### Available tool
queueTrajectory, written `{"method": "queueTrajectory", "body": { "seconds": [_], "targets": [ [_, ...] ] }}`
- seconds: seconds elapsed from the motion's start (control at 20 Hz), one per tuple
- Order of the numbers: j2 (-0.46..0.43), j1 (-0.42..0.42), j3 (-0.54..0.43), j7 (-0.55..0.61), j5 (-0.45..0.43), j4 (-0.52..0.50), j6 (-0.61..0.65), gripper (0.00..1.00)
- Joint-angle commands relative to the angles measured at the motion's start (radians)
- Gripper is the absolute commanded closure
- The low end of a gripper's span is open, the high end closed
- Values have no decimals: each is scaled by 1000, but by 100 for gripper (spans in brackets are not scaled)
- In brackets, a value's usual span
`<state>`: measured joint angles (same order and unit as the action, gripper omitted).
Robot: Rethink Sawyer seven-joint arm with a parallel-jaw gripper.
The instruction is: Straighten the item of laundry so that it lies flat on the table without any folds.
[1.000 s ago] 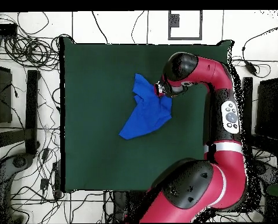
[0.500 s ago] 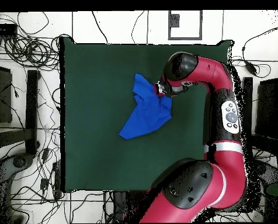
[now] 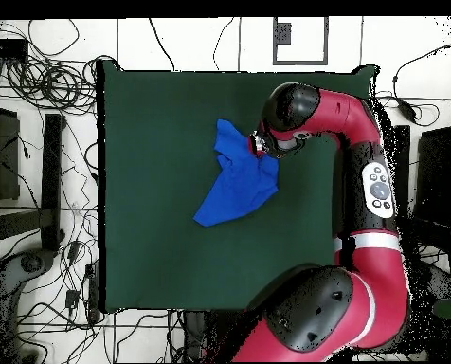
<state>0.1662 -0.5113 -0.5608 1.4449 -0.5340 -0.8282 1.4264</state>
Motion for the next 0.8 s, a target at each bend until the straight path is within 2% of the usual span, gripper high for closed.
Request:
{"method": "queueTrajectory", "body": {
  "seconds": [0.05,0.3,0.6,0.8],
  "targets": [
    [165,17,-30,-96,59,-255,-89,100],
    [275,16,-15,-20,75,-393,-145,100],
    [312,9,2,39,60,-496,-257,100],
    [316,14,17,42,48,-518,-289,100]
  ]
}}
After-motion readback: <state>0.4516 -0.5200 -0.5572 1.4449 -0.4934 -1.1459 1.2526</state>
